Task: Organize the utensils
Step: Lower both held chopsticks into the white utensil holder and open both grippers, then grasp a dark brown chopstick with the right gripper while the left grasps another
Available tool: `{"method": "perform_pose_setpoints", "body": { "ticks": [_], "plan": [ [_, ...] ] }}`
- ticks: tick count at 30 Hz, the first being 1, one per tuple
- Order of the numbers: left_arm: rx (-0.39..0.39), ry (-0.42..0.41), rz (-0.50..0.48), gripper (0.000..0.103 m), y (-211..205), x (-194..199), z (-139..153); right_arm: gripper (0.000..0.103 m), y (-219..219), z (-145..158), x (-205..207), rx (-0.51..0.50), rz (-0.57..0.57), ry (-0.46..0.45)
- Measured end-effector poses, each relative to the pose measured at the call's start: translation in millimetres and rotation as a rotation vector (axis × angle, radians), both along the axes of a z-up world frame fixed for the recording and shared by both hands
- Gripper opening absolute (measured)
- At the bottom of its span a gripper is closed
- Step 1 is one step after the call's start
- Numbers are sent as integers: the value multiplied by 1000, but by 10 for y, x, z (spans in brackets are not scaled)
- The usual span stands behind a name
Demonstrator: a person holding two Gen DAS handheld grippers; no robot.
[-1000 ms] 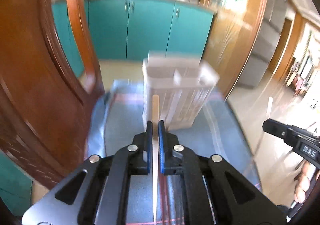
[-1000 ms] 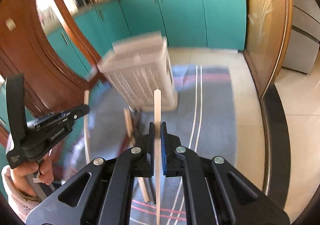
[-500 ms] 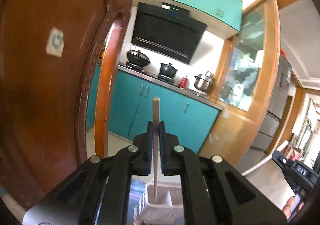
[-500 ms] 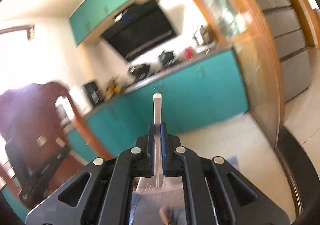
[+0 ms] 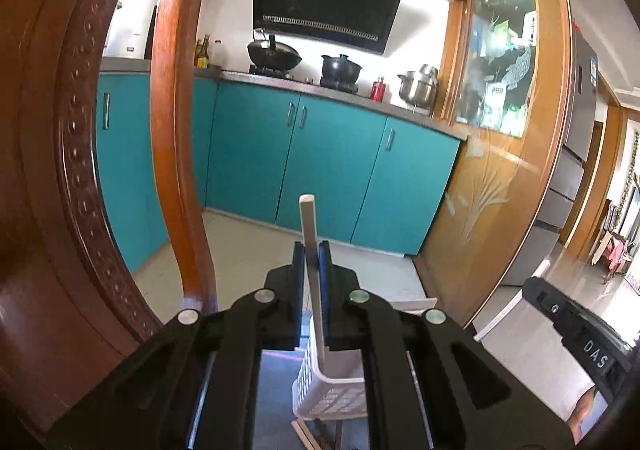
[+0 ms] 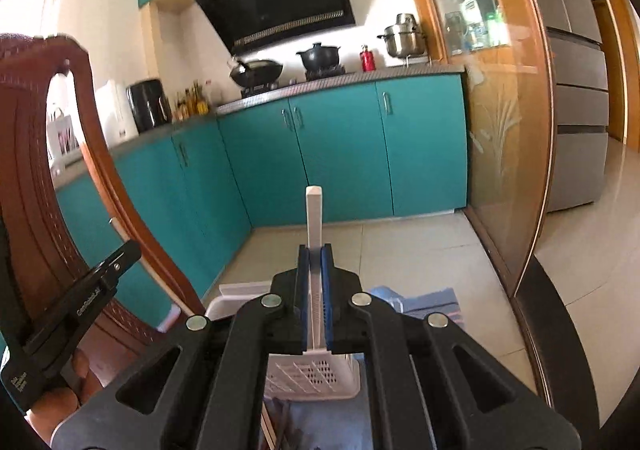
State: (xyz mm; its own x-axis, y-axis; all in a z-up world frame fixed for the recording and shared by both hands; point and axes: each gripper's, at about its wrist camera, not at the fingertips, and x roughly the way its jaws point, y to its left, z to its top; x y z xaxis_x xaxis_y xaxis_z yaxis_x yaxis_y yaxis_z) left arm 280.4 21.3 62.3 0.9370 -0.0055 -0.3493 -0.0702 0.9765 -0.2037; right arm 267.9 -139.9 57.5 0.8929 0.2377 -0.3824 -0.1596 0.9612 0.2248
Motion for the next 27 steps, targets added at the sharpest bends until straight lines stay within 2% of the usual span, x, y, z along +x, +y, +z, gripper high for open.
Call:
{"method": "perform_pose_setpoints", "body": {
  "ticks": [2, 3, 4, 5, 8, 12, 14, 16, 19, 20, 21, 23, 25, 27],
  "plan": [
    [-6, 7, -3, 10, 14, -22, -23, 23, -19, 32, -30, -6, -6, -13],
    [-8, 8, -5, 12, 15, -38, -25, 37, -45, 55, -72, -4, -14, -28],
    [-11, 6, -7, 18, 30, -87, -31, 47, -67, 89, -130, 2, -21, -45],
    [-18, 0, -9, 26, 37, -124, -29, 49, -111, 126, -177, 9, -26, -63],
    [-42, -22, -8, 35, 110, -337, -3, 49, -248, 240, -372, 18, -45, -106],
    [-41, -49, 11, 38, 170, -616, 51, 49, -479, 258, -662, 71, -75, -140],
    [-12, -42, 18, 38, 166, -731, 10, 49, -549, 157, -759, 78, -61, -136],
    [14, -19, 18, 38, 141, -776, -45, 49, -588, -95, -769, 75, 11, -107],
    [70, 71, -16, 38, 48, -788, -281, 46, -569, -568, -455, 82, 50, 139],
    [94, 125, -32, 38, -2, -759, -406, 46, -489, -829, -248, 107, 138, 298],
    [109, 183, -49, 38, -47, -715, -530, 45, -407, -994, -143, 111, 191, 383],
    [107, 262, -70, 38, -76, -650, -698, 44, -170, -1356, 3, 26, 226, 545],
    [80, 340, -91, 38, -82, -572, -849, 44, 6, -1605, 63, -23, 244, 641],
    [68, 372, -105, 38, -78, -532, -908, 44, 115, -1768, 106, -7, 265, 705]
  ]
}}
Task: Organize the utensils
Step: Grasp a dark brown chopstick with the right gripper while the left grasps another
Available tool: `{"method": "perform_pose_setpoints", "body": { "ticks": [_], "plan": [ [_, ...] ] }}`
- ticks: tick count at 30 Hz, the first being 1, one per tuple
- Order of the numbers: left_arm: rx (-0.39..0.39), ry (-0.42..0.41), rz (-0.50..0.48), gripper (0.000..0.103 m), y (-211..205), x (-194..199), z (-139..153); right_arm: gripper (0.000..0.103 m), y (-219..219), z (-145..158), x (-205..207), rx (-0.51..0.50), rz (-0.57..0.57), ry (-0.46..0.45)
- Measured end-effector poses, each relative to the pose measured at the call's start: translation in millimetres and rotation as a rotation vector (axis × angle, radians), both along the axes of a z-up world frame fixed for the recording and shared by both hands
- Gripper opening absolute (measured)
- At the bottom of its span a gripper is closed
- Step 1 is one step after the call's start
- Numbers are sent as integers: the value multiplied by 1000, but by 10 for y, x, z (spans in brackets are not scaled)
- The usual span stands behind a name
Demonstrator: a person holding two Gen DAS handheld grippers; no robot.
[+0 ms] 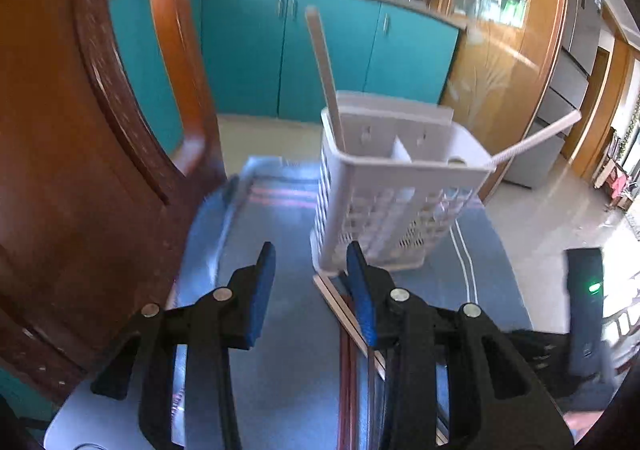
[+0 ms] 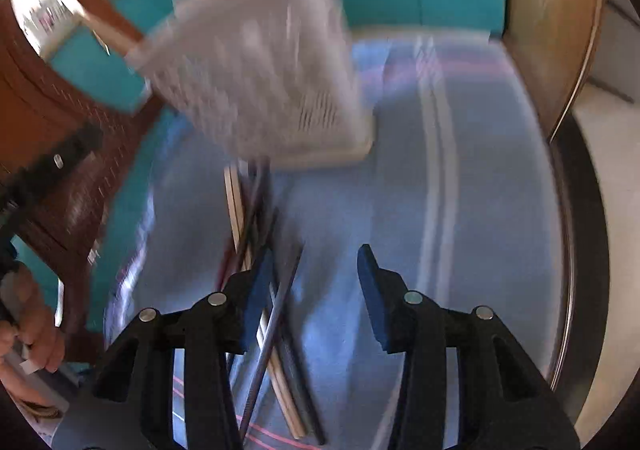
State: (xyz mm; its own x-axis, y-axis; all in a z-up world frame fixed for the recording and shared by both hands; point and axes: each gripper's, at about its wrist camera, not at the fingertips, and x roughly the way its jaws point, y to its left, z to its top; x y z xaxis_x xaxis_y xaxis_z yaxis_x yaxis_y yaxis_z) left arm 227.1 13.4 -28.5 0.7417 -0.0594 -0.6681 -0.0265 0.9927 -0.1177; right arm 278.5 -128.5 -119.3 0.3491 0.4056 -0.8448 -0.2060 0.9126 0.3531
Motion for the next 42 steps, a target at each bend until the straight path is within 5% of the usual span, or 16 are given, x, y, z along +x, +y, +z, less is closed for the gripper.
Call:
{"method": "perform_pose_setpoints", "body": {
  "ticks": [5, 7, 11, 20, 26, 30, 35, 39, 42],
  "plan": [
    [25, 51, -23, 43, -78, 69, -115, 44, 154, -137, 27, -22, 29, 31],
    [29, 82, -38, 44, -102, 103, -189, 18, 187, -189, 35, -17, 40, 42],
    [25, 148, -58, 44, -152, 195, -326, 9, 166, -173, 42, -17, 19, 27],
    [42, 250, -122, 46, -379, 360, -681, 9, -225, -29, 116, -79, -149, -28],
    [45, 273, -120, 46, -486, 500, -827, 10, -243, -29, 119, -98, -138, -25],
    [53, 285, -112, 46, -537, 638, -883, 24, -213, 9, 79, -122, -128, -45],
    [85, 296, -83, 46, -559, 741, -976, 27, -238, -73, 33, -164, -108, -22],
    [95, 295, -82, 19, -584, 788, -999, 27, -258, -137, 45, -173, -91, -18],
    [76, 300, -97, 10, -566, 778, -979, 27, -248, -163, 50, -170, -85, -12]
  ]
}}
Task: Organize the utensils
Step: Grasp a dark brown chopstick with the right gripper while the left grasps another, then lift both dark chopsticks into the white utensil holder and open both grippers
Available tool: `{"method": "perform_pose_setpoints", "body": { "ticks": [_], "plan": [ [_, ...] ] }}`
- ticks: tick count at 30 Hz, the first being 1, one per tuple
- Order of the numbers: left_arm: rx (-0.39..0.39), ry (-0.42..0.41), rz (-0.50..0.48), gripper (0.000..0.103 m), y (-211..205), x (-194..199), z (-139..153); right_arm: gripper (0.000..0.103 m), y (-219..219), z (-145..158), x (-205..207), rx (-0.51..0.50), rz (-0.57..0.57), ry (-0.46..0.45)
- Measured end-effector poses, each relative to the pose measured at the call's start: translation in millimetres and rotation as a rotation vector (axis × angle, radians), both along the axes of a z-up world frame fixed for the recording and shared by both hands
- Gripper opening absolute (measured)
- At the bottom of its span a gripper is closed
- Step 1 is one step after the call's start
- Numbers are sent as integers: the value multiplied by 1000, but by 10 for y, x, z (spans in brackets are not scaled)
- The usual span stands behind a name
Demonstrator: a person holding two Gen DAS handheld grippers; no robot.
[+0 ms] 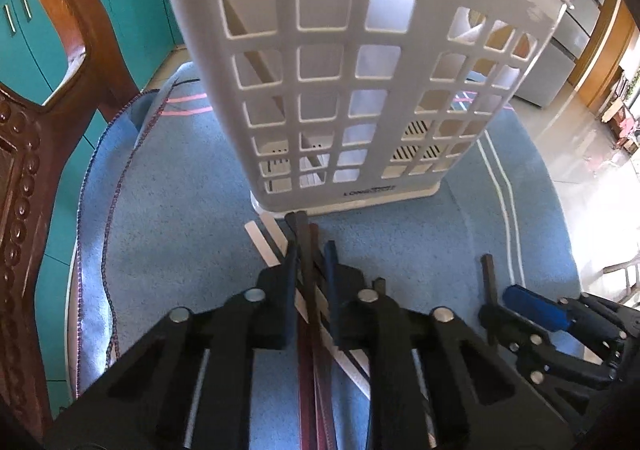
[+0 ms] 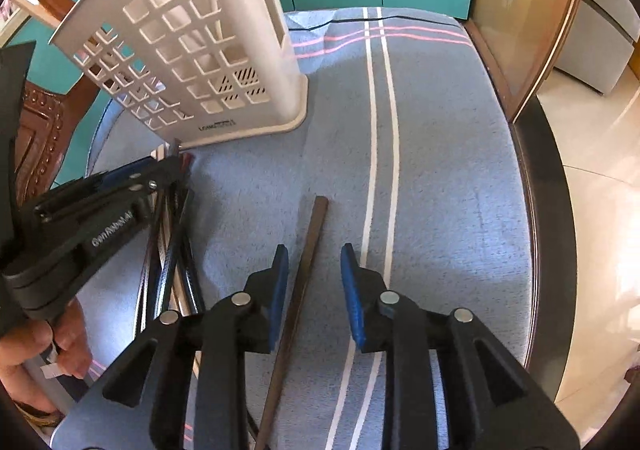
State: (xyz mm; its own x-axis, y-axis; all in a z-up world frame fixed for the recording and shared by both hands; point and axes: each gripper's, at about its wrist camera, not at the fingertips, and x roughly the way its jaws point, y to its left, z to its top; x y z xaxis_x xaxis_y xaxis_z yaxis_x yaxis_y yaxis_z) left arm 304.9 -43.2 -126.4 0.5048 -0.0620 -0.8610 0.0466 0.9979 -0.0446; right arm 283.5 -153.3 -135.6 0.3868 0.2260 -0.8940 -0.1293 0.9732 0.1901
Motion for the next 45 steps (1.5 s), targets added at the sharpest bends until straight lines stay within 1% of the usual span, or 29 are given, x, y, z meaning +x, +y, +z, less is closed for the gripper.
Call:
{"method": "perform_pose_setpoints", "body": {
  "ticks": [2, 5, 11, 13, 14, 16, 17, 18, 19, 23, 24, 25, 27, 31, 32, 33, 34, 35, 36, 38, 41, 45],
  "plan": [
    [-1, -5, -4, 8, 35, -42, 63, 27, 5, -24, 9, 3, 0, 0],
    [-18, -9, 4, 7, 131, -143, 174, 27, 22, -36, 24, 3, -4, 0],
    [-38, 1, 32, 7, 355, -183, 221, 27, 78, -37, 8, -19, -3, -4],
    [-36, 8, 40, 7, 373, -168, 205, 27, 100, -43, 7, -27, -5, -6],
    [-50, 10, 41, 7, 384, -157, 189, 27, 119, -45, 6, -33, -7, -8],
    [-76, 16, 26, 16, 393, -144, 163, 28, 165, -49, 5, -47, -6, -12],
    [-87, 16, 14, 25, 374, -134, 158, 29, 181, -51, 5, -51, -6, -14],
    [-87, 15, 7, 30, 351, -122, 147, 31, 209, -55, 2, -57, -5, -17],
    [-85, 14, 4, 30, 341, -99, 97, 33, 230, -48, -2, -63, -4, -19],
    [-69, 47, 1, 31, 204, 22, -61, 33, 331, -54, -22, -99, 4, -36],
    [-72, 46, 4, 31, 192, -17, -60, 33, 347, -54, -29, -104, 6, -39],
    [-75, 46, 4, 31, 186, 1, -70, 33, 360, -55, -36, -108, 8, -43],
    [-71, 60, 5, 25, 171, 41, -111, 33, 385, -60, -48, -112, 13, -47],
    [-71, 58, 10, 24, 160, 55, -125, 33, 445, -79, -74, -117, 22, -54],
    [-75, 57, 14, 22, 173, 54, -122, 32, 463, -82, -81, -117, 22, -56],
    [-81, 54, 22, 19, 189, 53, -115, 23, 472, -81, -89, -117, 23, -58],
    [-84, 51, 25, 17, 236, 23, -95, 10, 463, -83, -85, -111, 23, -55],
    [-84, 47, 33, 15, 256, 14, -75, 10, 452, -83, -82, -100, 24, -53],
    [-87, 43, 35, 10, 292, 1, -65, 9, 443, -81, -85, -82, 20, -50],
    [-110, 26, 27, 8, 340, -27, 7, 9, 367, -56, -93, -60, 16, -49],
    [-120, 2, 14, 8, 359, -67, 94, 8, 352, -20, -119, -59, 13, -65],
    [-132, -11, 21, 8, 459, -111, 176, 8, 296, 0, -143, -51, 4, -68]
  ]
}}
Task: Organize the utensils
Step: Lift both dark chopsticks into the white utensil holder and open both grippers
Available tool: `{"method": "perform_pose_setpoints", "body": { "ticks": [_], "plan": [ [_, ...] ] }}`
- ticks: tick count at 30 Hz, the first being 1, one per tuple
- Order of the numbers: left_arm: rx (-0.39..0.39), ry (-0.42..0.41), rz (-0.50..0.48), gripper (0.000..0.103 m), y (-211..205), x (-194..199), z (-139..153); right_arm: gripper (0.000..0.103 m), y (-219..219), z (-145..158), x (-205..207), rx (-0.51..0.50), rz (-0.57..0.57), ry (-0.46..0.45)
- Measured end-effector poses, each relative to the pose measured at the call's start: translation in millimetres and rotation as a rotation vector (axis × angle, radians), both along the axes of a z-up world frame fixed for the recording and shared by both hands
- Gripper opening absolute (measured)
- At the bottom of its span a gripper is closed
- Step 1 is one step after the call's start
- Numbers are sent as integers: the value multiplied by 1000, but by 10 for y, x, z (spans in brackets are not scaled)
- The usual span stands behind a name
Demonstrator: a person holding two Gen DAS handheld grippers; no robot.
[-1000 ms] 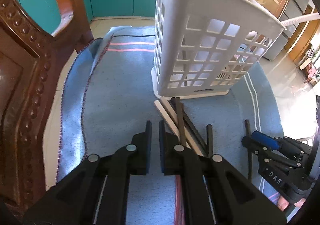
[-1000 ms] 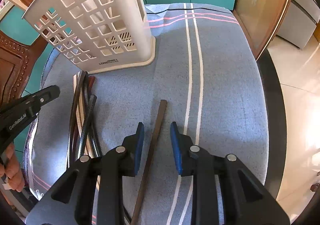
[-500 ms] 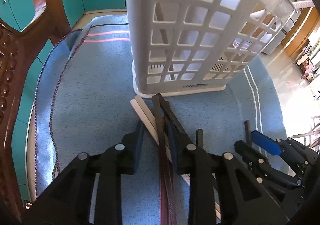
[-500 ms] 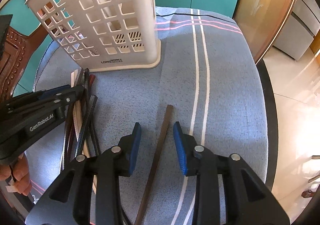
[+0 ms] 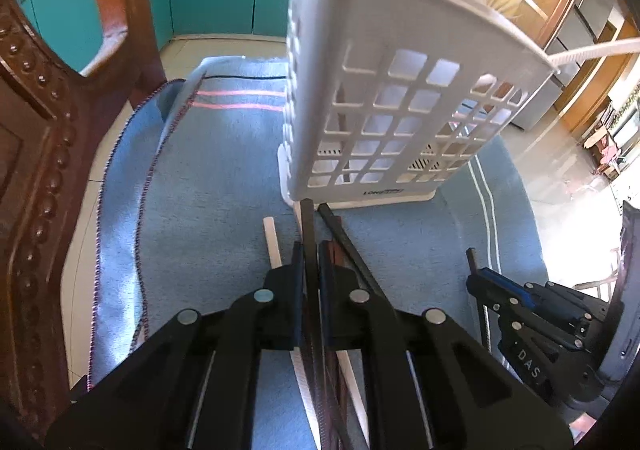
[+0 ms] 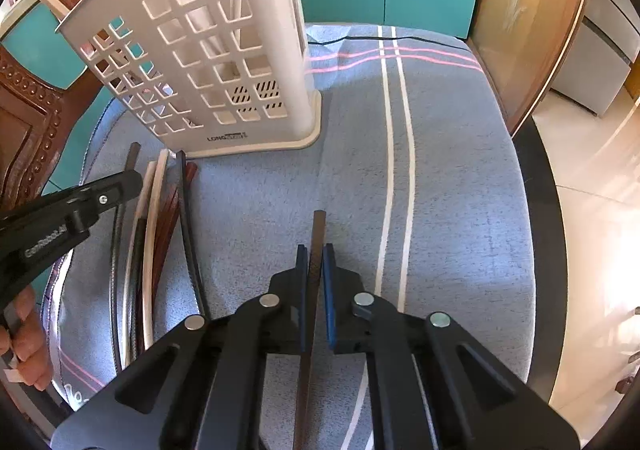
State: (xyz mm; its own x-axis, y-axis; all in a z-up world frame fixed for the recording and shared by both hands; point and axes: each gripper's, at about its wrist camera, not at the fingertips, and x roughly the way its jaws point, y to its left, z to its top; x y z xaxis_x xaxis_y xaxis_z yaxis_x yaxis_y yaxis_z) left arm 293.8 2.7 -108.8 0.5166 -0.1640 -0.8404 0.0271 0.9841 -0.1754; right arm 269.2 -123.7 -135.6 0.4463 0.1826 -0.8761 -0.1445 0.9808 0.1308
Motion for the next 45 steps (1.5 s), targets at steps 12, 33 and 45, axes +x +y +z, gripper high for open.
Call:
{"method": "perform_pose_setpoints", "body": {
  "ticks": [12, 33, 45],
  "plan": [
    [-54, -151, -13, 7, 80, -357, 607, 7, -149, 690, -180, 116, 7, -160],
    [-139, -876, 207, 7, 363, -1000, 2572, 7, -643, 2820, -736, 402, -193, -872],
    [13, -723, 164, 7, 82, -345, 1888, 7, -193, 2237, -95, 268, -156, -819]
  ]
}}
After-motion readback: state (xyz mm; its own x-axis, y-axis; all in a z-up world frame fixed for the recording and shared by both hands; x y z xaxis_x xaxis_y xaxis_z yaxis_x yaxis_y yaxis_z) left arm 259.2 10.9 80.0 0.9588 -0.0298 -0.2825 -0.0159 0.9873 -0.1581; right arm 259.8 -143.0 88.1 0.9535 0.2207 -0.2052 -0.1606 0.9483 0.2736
